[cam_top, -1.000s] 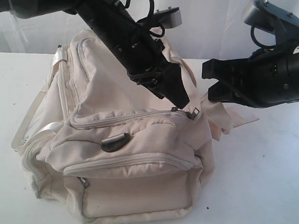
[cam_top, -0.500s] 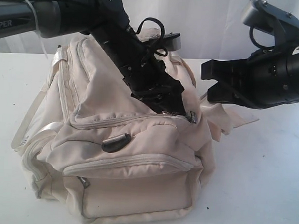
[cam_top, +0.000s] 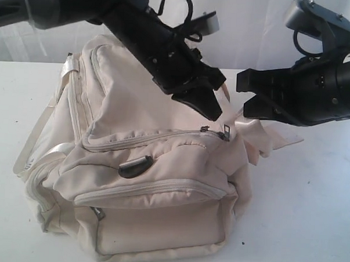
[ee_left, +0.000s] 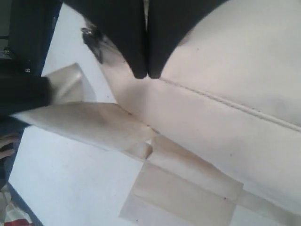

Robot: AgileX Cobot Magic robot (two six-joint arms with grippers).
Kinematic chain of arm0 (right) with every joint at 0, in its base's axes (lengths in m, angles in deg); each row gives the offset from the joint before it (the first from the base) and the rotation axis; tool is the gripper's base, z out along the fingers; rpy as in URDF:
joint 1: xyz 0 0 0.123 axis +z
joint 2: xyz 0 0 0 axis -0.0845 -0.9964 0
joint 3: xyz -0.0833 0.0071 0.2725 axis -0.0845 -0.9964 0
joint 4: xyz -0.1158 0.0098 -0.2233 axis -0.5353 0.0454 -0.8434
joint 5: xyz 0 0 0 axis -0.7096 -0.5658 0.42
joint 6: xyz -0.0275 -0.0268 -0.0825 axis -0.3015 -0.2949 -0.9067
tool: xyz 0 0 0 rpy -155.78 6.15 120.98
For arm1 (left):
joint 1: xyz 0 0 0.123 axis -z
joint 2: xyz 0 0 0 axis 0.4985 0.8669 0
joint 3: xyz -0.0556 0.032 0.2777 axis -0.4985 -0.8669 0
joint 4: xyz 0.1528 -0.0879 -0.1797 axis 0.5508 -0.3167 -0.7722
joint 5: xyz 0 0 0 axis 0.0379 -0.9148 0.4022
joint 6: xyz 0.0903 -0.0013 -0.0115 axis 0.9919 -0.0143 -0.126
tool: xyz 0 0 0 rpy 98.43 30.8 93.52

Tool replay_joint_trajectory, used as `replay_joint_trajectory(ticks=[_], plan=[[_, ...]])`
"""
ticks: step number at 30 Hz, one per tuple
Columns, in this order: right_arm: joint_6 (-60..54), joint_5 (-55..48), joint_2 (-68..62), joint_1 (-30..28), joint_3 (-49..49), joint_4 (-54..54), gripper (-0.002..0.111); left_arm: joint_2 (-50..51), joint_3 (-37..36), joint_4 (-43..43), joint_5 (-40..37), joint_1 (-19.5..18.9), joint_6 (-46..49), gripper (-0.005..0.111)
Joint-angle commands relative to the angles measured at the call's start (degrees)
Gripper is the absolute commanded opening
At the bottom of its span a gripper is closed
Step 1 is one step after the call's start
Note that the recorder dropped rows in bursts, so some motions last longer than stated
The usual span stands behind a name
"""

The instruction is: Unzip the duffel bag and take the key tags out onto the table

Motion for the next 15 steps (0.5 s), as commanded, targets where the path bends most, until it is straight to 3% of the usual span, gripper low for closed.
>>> replay_joint_trajectory(ticks=[1, 10, 12, 13, 14, 15], plan=[[-0.6, 1.2, 0.8, -0.1, 0.5, 0.6, 0.0, -3.5, 0.5, -0.5, -3.0, 0.1, 0.5, 0.0], [-0.6, 1.2, 0.8, -0.1, 0.5, 0.6, 0.0, -4.6, 0.5, 2.4, -4.1, 0.1, -3.4, 0.002], [-0.6, 1.2, 0.8, -0.1, 0.5, 0.6, 0.0, -2.8, 0.5, 4.3, -4.1, 0.1, -6.2, 0.023], [-0.6, 1.2, 0.8, -0.1, 0.5, 0.6, 0.0, -1.5, 0.5, 4.9, -4.4, 0.1, -7.0, 0.048], [-0.6, 1.2, 0.8, -0.1, 0.5, 0.6, 0.0, -0.8, 0.5, 4.8, -4.5, 0.1, -7.0, 0.06], [-0.6, 1.2, 0.8, -0.1, 0.5, 0.6, 0.0, 0.5, 0.5, 4.4, -4.7, 0.3, -8.1, 0.084]])
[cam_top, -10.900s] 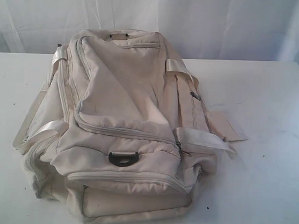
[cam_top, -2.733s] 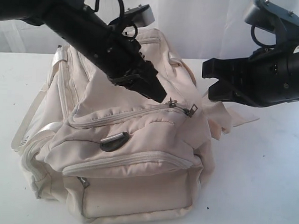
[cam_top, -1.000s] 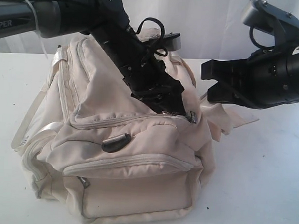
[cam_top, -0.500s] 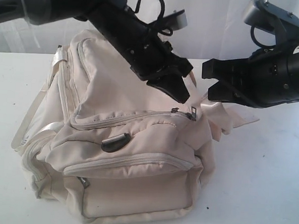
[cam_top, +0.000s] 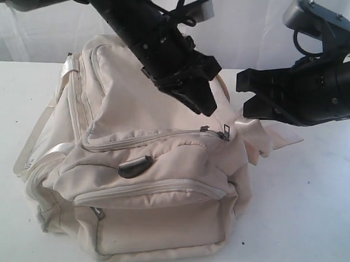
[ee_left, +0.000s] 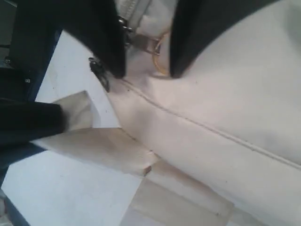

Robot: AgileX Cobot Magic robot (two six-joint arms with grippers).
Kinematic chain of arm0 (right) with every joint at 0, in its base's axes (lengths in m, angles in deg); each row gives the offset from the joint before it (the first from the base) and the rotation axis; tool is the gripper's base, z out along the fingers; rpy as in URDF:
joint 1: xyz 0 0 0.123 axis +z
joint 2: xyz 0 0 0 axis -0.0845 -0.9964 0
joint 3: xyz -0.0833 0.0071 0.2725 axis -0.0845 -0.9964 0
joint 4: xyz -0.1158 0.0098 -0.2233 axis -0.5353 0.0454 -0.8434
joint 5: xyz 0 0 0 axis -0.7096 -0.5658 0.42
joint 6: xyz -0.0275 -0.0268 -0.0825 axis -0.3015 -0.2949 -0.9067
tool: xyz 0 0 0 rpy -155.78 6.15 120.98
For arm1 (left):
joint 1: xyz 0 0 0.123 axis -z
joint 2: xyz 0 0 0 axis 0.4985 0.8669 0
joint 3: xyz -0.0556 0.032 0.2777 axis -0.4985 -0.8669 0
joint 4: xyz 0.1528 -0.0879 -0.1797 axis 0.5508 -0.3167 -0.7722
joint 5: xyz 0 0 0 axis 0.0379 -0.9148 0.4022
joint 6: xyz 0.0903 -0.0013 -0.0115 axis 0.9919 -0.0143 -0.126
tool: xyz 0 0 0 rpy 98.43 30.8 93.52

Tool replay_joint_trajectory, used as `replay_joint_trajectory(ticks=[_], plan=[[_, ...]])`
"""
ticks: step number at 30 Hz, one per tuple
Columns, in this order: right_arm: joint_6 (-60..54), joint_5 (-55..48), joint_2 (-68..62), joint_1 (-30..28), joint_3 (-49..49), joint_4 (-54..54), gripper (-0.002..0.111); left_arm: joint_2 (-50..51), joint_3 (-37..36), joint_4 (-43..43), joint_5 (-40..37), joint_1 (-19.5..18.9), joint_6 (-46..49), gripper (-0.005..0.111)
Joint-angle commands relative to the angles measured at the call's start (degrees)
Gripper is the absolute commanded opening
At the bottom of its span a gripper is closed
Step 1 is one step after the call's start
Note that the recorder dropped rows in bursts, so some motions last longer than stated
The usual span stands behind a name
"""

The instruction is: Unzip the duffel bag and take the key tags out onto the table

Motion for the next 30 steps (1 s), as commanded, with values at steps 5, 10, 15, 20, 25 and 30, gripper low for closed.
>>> replay_joint_trajectory(ticks=[5, 10, 15, 20, 25, 30], plan=[[-0.6, 1.1, 0.8, -0.1, 0.5, 0.6, 0.0, 7.1, 0.2, -3.7, -5.7, 0.4, -4.7, 0.068], [-0.6, 1.4, 0.8, -0.1, 0.5, 0.6, 0.0, 7.7, 0.2, -8.3, -7.1, 0.4, -4.2, 0.018], [-0.6, 1.4, 0.8, -0.1, 0.5, 0.6, 0.0, 7.1, 0.2, -13.4, -6.8, 0.1, 0.1, 0.0], [-0.6, 1.4, 0.8, -0.1, 0.5, 0.6, 0.0, 3.1, 0.2, -10.2, -4.3, -1.0, 0.1, 0.0], [-0.6, 1.5, 0.8, -0.1, 0.5, 0.5, 0.0, 0.3, 0.2, -9.1, -4.7, -2.0, 0.1, 0.0], [-0.6, 1.5, 0.8, -0.1, 0.5, 0.5, 0.0, -0.5, 0.2, -8.5, -6.6, -2.0, 0.1, 0.0]])
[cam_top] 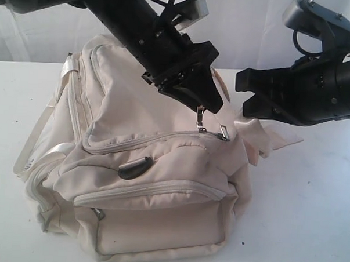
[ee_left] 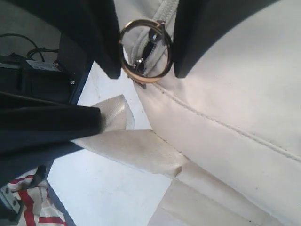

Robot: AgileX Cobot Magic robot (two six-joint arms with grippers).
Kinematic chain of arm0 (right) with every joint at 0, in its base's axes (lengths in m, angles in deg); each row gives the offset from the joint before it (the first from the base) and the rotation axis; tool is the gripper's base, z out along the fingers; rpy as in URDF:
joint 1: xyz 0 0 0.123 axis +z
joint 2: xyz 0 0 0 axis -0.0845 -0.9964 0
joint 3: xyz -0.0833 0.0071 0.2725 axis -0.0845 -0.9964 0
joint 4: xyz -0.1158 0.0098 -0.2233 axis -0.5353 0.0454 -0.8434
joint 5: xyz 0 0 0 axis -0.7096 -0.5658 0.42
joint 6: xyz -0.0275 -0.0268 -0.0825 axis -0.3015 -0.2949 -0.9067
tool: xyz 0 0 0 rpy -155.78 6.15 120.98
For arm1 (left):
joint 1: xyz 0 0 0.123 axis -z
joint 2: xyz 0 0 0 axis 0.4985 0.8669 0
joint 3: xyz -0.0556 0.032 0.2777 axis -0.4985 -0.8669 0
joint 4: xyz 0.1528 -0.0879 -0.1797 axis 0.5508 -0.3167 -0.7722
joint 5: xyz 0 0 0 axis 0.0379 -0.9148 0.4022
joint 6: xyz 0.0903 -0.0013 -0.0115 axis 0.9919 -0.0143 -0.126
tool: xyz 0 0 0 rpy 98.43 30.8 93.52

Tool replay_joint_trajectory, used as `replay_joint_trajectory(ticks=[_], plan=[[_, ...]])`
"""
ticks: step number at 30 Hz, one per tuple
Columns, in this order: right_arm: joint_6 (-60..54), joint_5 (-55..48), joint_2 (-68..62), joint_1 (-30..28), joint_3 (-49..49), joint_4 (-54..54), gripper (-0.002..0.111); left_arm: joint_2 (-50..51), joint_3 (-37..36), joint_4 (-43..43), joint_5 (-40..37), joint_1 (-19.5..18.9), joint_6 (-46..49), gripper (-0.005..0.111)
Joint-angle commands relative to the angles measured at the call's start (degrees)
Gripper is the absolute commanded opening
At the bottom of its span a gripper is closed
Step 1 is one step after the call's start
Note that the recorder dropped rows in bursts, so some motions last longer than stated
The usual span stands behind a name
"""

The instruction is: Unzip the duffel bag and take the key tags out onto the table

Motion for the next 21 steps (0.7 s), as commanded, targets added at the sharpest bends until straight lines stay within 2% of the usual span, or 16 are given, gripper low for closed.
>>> replay_joint_trajectory(ticks=[1, 21], plan=[[-0.6, 1.3, 0.8, -0.1, 0.5, 0.5, 0.0, -1.1, 0.1, -0.1, -3.2, -0.1, 0.3, 0.0], [-0.6, 1.4, 0.8, -0.1, 0.5, 0.2, 0.0, -6.1, 0.1, 3.1, -5.9, -0.1, 0.7, 0.0]])
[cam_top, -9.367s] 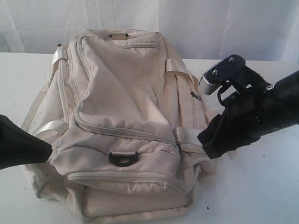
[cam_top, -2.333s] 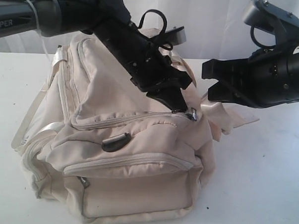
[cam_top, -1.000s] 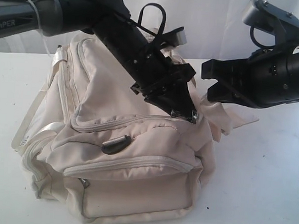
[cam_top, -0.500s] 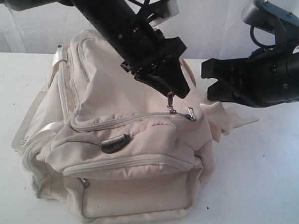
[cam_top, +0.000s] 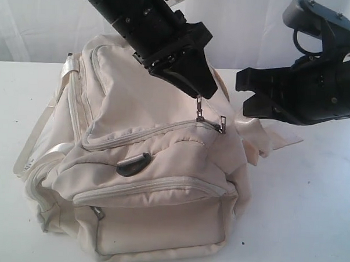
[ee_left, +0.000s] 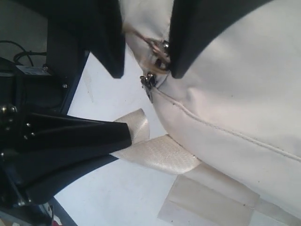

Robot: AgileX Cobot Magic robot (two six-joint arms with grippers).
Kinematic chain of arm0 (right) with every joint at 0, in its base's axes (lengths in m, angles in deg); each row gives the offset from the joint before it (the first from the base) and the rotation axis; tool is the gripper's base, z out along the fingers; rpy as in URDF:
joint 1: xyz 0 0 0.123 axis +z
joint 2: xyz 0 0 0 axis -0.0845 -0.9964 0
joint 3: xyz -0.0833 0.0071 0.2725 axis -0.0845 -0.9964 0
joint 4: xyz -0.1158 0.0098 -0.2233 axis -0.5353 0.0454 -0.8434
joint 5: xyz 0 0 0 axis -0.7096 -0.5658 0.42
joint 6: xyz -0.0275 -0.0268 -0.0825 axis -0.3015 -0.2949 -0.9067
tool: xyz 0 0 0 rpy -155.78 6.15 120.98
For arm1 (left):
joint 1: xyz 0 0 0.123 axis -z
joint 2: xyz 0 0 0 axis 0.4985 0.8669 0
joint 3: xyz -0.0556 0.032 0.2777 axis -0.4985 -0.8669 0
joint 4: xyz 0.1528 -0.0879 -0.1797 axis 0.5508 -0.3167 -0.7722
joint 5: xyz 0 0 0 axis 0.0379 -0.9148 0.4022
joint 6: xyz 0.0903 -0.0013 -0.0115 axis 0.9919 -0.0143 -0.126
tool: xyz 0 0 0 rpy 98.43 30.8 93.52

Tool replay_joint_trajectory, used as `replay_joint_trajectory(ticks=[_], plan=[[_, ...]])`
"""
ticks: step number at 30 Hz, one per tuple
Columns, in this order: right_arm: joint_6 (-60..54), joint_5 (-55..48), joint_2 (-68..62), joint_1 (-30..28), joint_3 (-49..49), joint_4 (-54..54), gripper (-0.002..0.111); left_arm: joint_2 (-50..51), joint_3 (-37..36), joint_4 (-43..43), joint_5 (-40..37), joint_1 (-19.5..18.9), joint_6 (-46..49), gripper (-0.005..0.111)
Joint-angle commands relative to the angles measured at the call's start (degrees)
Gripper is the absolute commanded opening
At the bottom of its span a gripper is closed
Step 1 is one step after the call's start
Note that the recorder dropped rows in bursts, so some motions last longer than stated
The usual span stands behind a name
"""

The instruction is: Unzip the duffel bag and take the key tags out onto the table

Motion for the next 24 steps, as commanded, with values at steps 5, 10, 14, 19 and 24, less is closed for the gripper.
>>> replay_joint_trajectory(ticks=[5, 10, 14, 19, 24], plan=[[-0.5, 1.1, 0.8, -0.1, 0.5, 0.2, 0.0, -1.0, 0.0, -0.2, -5.3, -0.1, -0.1, 0.0], [-0.5, 1.1, 0.8, -0.1, 0.5, 0.2, 0.0, -1.0, 0.0, -0.1, -5.3, -0.1, -0.1, 0.0], [-0.5, 1.1, 0.8, -0.1, 0.5, 0.2, 0.0, -1.4, 0.0, -1.0, -5.3, 0.0, 2.1, 0.0], [-0.5, 1.1, 0.8, -0.1, 0.5, 0.1, 0.0, -5.4, 0.0, 7.3, -5.3, 3.4, 8.8, 0.0], [-0.5, 1.1, 0.8, -0.1, 0.5, 0.0, 0.0, -9.6, 0.0, 21.9, -5.3, 11.5, 17.2, 0.0]])
